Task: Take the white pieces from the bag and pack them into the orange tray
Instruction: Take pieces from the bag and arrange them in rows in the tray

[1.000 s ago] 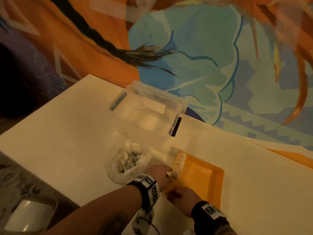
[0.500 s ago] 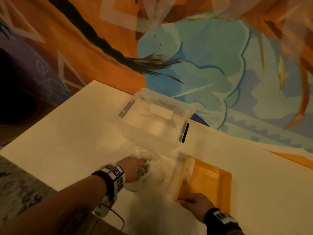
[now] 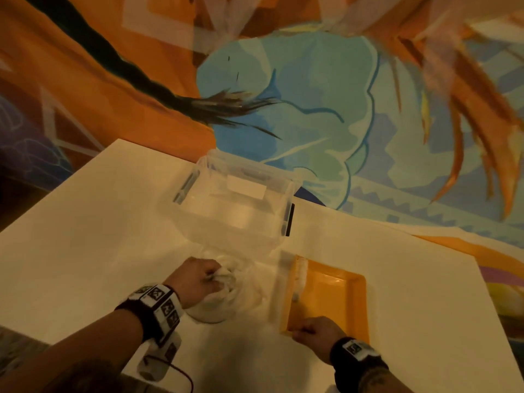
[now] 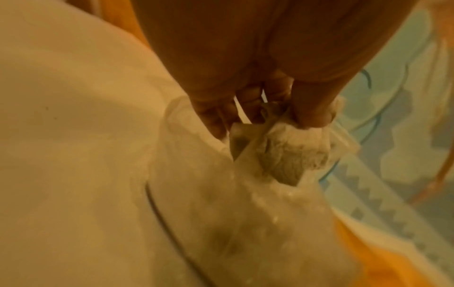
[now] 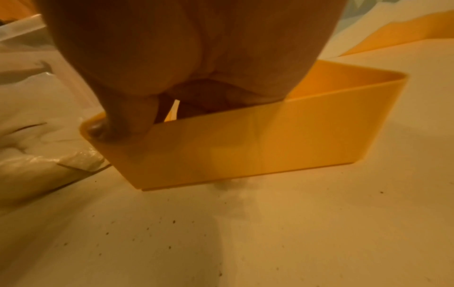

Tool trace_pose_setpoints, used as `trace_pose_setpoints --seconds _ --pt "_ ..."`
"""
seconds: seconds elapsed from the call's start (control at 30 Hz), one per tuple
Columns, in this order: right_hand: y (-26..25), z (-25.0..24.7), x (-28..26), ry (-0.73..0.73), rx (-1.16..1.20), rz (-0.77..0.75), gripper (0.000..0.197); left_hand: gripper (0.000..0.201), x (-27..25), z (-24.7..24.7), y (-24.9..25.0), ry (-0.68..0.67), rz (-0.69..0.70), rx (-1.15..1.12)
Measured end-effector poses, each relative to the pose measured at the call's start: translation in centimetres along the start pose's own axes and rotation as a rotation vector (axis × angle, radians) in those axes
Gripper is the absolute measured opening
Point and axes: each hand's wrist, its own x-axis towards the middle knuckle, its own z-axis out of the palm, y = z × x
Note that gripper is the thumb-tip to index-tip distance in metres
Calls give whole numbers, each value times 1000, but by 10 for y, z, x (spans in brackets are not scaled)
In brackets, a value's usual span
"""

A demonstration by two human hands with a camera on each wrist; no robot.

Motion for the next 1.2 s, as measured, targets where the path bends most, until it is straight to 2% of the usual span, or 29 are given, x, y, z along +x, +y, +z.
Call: trace_pose_setpoints --seconds 0.07,0.1,0.13,0.2,0.23,0.3,0.33,0.37,0.47,0.6,0.7,0.83,0.9,0.97,1.07,1.2 --pt "-3 -2 0 -3 -2 -3 25 19 -3 -7 2 27 -47 -160" --pt "-3 -3 0 -6 -7 -2 20 24 -4 -10 3 28 -66 -235" --pt "-4 -3 -1 -5 -9 0 15 33 -5 -13 5 23 -87 -310" --pt "-3 -2 -1 13 -5 10 24 51 -2 -11 -2 47 -173 -536" --pt "-3 -1 -2 16 2 12 31 47 -1 -9 -2 64 -217 -660" --pt "-3 1 0 8 10 19 45 16 -6 -11 12 115 -243 -868" --pt "-4 0 0 2 11 21 55 16 -5 -12 17 134 -257 -924" --pt "-4 -1 0 -3 14 26 60 24 -4 -11 19 141 -270 -972" --pt "-6 -4 -3 13 -10 45 44 29 1 -11 32 148 -301 -1228" --pt "-8 -5 -8 58 -14 41 45 20 5 -12 53 115 -468 -1461" --pt "-12 -11 -15 144 77 -4 40 20 10 -10 68 -20 -539 -1603" --pt "-24 -27 -25 343 206 -130 23 23 13 0 96 -164 -528 -1579" --pt "-35 -36 -33 425 367 -210 21 25 12 9 115 -204 -507 -1520" --pt "-49 -49 -44 479 558 -277 23 16 9 20 135 -206 -441 -1402" --pt "-63 -69 -61 456 827 -317 22 17 4 36 161 -163 -315 -1119" --pt "-53 -83 -73 408 874 -281 28 33 4 56 184 -135 -215 -930"
